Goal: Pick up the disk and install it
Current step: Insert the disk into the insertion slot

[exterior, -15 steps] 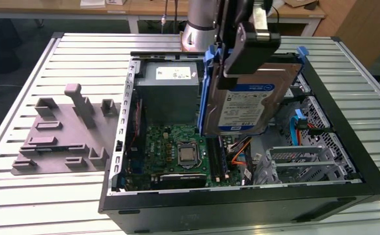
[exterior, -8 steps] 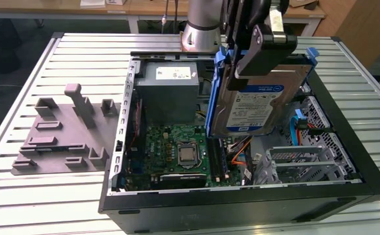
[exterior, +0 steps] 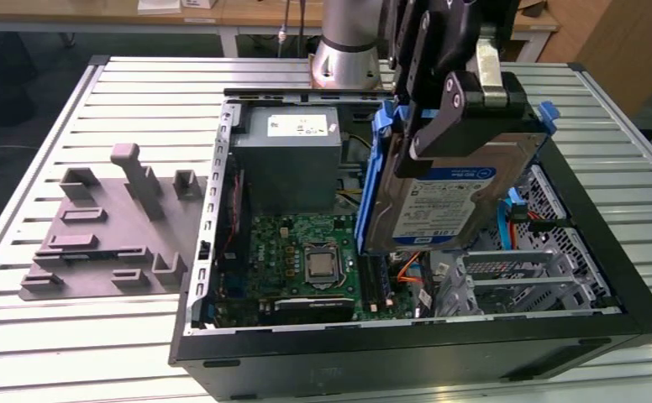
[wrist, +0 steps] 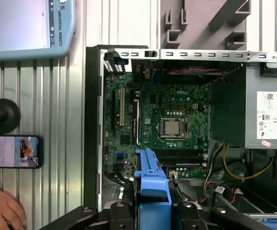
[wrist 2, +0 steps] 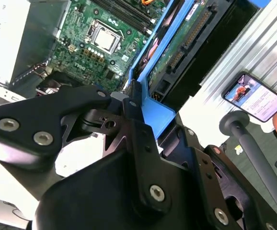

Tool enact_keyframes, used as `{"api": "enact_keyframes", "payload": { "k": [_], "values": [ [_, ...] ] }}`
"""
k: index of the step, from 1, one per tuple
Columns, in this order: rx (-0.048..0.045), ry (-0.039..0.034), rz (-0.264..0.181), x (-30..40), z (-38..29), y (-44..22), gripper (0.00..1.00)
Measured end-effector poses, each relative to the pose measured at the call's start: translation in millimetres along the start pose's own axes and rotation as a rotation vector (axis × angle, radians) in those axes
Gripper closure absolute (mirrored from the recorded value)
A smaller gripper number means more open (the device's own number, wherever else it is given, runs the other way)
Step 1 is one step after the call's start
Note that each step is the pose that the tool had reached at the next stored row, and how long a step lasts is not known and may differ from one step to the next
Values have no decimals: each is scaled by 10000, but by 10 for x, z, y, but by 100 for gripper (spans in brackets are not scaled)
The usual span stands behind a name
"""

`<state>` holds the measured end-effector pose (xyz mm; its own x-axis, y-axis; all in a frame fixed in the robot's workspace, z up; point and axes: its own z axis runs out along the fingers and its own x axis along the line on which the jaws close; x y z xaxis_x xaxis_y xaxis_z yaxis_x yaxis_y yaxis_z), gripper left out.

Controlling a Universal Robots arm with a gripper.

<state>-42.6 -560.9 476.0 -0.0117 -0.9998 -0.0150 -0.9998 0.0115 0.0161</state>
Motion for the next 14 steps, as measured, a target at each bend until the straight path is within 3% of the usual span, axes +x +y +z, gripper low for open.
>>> {"api": "enact_keyframes", "payload": {
  "k": [7, 14],
  "values": [
    [0, 2, 0, 7, 18, -157, 64],
    [-1, 2, -1, 7, 19, -165, 64]
  ]
}}
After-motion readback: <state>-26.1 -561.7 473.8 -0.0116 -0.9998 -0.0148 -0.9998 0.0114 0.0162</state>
